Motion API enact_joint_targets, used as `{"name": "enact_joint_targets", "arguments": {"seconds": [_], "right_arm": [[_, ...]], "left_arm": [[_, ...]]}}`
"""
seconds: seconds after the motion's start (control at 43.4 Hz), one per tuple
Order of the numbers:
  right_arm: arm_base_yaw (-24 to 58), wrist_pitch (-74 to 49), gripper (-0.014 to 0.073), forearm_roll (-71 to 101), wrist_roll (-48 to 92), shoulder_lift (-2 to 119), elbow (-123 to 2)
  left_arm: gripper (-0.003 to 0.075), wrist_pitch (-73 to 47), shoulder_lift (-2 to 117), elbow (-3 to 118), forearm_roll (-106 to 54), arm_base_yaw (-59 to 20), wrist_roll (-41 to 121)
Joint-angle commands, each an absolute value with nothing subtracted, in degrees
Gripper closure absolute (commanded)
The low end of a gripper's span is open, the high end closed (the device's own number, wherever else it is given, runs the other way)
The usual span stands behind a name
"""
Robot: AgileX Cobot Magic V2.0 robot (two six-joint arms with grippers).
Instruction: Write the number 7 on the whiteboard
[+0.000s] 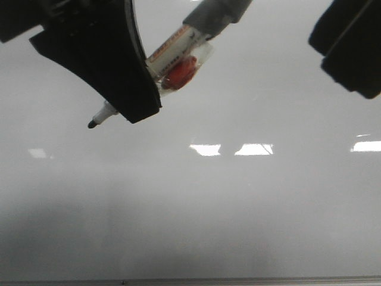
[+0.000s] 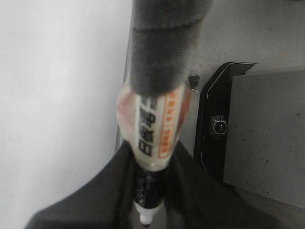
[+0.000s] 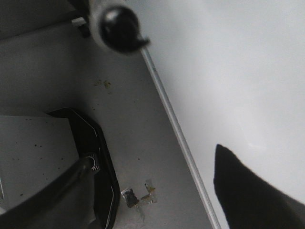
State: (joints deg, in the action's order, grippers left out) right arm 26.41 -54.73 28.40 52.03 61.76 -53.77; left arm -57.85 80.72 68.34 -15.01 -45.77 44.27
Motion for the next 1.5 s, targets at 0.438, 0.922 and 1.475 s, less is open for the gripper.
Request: {"name": "enact_joint_targets", "arguments": {"seconds": [0.438, 0.922, 1.475], "right_arm": [[34.7, -48.6, 0.0052, 35.0, 53.4, 69.6, -63.3], [34.7, -46.4, 0.0408, 36.3, 53.4, 70.2, -63.8], [34.0, -46.7, 0.0711, 35.3, 53.3, 69.5, -63.8]], "left_arm": [[0.0741, -55.8, 79.1, 70.4, -16.4, -46.5, 44.2], [0.0741, -55.3, 79.1, 70.4, -16.4, -46.5, 44.2], [0.027, -52.2, 75.7, 70.4, -10.9, -46.3, 38.4]]}}
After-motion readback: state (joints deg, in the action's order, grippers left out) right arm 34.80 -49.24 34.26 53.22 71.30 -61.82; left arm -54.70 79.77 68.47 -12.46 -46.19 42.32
